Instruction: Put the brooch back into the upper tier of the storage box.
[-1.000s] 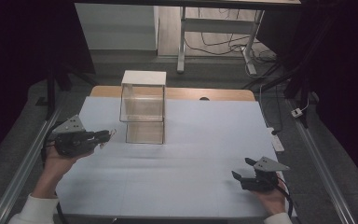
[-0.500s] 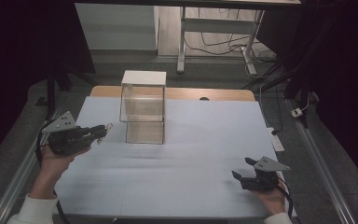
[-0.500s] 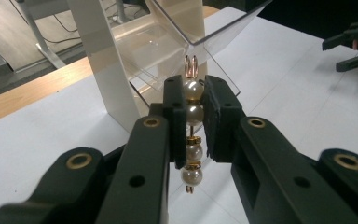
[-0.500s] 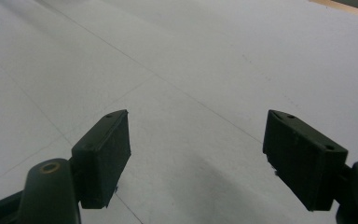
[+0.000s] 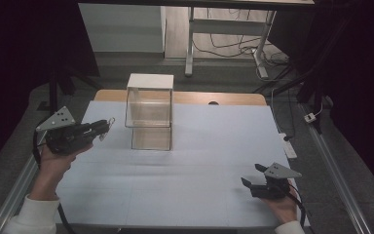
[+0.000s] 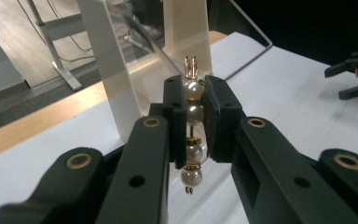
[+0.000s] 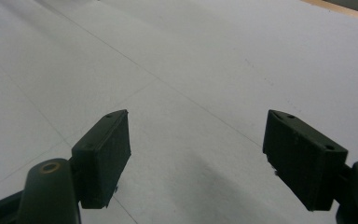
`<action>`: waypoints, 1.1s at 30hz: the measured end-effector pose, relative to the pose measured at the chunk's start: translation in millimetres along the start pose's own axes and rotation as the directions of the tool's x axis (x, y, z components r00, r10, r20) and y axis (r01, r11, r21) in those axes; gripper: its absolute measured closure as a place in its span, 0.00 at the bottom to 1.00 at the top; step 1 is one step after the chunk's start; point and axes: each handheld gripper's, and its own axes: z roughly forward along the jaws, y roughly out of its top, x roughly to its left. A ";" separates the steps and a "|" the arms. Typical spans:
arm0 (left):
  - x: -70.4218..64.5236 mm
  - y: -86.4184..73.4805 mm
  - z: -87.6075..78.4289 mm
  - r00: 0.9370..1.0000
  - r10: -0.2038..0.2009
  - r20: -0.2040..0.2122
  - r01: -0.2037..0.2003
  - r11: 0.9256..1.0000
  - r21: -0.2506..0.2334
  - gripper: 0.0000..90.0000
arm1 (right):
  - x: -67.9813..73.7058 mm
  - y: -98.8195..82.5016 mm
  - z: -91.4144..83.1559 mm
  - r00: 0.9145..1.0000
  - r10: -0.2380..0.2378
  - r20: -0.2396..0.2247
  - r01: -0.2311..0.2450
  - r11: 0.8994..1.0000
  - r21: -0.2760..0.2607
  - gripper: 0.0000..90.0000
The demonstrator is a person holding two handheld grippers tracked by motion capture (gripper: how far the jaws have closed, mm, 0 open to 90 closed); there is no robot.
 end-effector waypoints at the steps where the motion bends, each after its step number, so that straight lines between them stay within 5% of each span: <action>1: -0.3 2.9 0.1 1.000 0.002 0.001 -0.002 1.000 -0.007 0.88 | 0.0 0.0 -0.4 1.000 0.003 0.000 -0.003 1.000 0.001 0.25; 11: -2.4 21.3 2.3 1.000 0.003 0.014 -0.003 0.998 -0.058 0.88 | -0.4 -0.1 -1.0 1.000 0.003 -0.003 -0.003 1.000 0.007 0.25; 33: -7.8 55.7 17.8 0.999 0.046 0.017 -0.045 0.996 -0.081 0.88 | 0.4 -0.5 -1.2 1.000 -0.002 0.004 0.002 1.000 0.000 0.25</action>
